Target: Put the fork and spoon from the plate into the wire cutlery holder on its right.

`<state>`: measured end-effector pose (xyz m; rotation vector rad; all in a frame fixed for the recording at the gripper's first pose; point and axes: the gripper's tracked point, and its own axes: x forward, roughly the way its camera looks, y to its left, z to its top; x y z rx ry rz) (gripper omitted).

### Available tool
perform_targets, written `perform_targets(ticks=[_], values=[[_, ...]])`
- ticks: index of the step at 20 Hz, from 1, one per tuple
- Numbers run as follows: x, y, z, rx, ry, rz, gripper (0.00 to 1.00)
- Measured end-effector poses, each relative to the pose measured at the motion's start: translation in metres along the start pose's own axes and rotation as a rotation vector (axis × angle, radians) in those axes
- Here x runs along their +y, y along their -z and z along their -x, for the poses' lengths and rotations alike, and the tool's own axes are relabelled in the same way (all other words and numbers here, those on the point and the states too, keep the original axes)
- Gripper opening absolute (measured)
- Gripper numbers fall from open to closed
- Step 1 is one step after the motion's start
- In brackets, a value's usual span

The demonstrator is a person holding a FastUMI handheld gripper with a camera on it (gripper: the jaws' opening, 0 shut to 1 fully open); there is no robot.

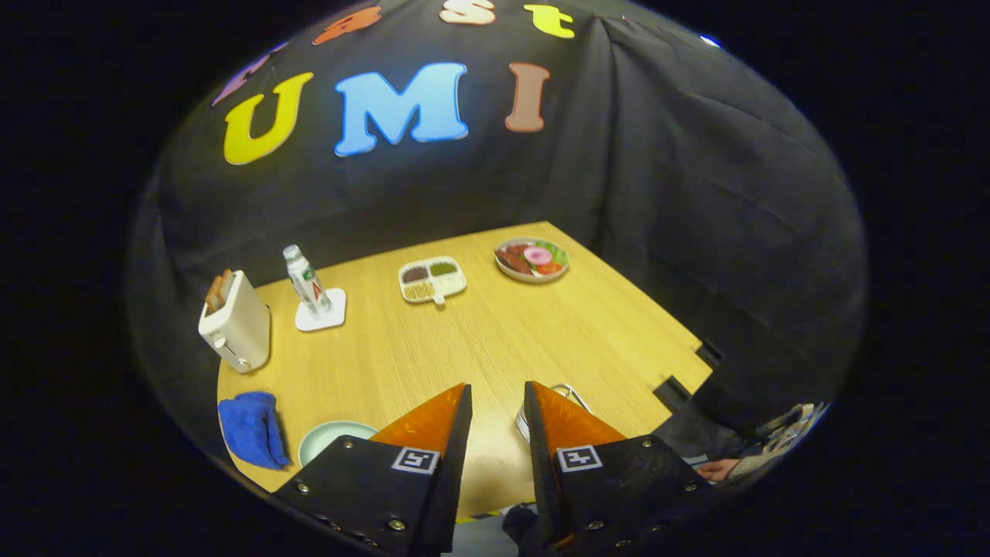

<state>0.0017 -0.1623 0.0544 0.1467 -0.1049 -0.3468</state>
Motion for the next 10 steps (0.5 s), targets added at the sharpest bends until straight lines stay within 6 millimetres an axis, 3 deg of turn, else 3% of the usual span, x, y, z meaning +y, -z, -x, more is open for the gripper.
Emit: perform_targets(ticks=[2, 5, 7, 10], values=[[0.019, -0.046, 0.018, -0.168, -0.067, 0.01, 0.41], [0.044, -0.099, 0.052, -0.357, -0.155, 0.051, 0.41], [0.065, -0.123, 0.074, -0.443, -0.214, 0.085, 0.41], [0.09, -0.141, 0.1, -0.526, -0.273, 0.115, 0.41]])
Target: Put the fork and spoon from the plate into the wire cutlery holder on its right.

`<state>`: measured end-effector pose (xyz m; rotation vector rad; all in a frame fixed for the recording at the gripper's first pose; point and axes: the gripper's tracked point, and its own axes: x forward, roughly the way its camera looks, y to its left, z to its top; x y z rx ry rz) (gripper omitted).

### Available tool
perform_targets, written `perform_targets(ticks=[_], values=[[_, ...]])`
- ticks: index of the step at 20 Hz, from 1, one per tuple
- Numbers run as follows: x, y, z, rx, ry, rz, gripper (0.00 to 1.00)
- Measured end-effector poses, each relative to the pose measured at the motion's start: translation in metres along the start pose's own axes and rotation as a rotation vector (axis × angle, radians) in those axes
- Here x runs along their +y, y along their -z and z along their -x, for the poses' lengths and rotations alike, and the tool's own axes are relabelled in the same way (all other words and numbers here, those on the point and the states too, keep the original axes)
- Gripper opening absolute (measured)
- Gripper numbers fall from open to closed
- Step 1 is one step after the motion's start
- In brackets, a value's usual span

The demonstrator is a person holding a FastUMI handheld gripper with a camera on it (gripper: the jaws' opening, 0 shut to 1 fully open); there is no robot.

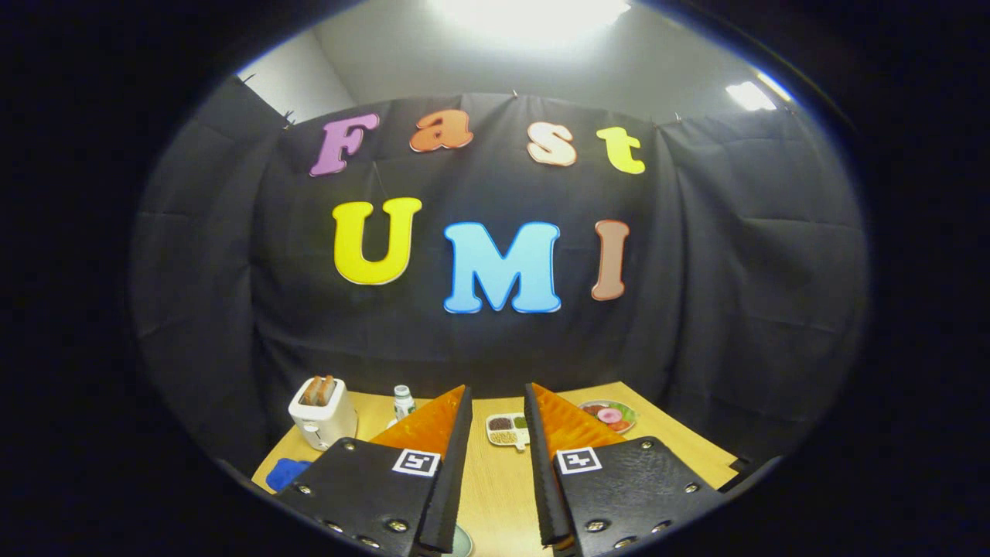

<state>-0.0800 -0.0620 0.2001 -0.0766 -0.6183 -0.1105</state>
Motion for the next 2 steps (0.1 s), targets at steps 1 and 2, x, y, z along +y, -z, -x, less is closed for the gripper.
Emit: perform_targets(ticks=[1, 2], values=[[0.0092, -0.0062, 0.0035, -0.015, -0.022, -0.002, 0.4], [0.0168, -0.0103, 0.006, -0.024, -0.04, -0.007, 0.41]])
